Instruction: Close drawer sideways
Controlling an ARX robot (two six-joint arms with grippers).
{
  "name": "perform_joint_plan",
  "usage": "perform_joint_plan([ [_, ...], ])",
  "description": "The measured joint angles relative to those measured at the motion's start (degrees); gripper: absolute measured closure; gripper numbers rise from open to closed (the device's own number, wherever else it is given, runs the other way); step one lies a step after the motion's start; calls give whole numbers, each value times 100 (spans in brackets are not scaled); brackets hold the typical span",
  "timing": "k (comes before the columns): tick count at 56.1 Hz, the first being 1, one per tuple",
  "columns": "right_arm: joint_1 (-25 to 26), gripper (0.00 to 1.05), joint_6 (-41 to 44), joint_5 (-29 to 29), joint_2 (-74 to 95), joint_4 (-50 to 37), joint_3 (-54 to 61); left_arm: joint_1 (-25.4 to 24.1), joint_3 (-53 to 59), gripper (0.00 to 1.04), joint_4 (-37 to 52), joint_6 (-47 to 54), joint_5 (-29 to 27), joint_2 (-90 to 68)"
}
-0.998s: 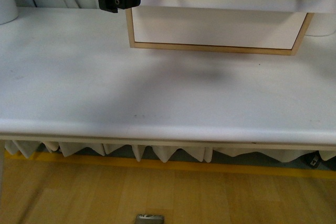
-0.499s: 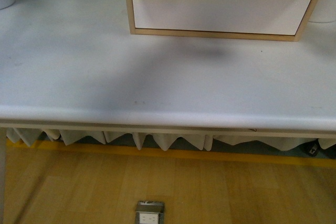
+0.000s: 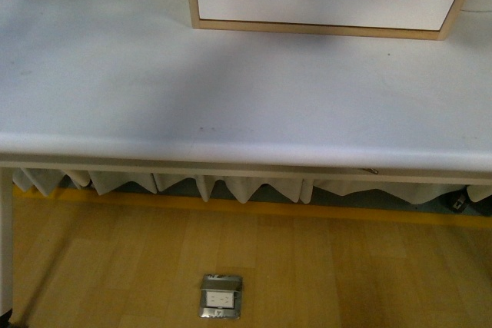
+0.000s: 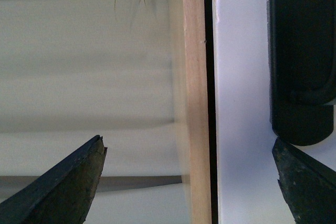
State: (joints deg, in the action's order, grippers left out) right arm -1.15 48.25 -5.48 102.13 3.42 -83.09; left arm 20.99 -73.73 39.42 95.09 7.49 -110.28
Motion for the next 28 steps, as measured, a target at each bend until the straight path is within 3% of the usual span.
perform_joint_plan([
  [28,59,9,-267,118,358,-208,-269,-37,-516,7,-114,-2,-24,-365],
])
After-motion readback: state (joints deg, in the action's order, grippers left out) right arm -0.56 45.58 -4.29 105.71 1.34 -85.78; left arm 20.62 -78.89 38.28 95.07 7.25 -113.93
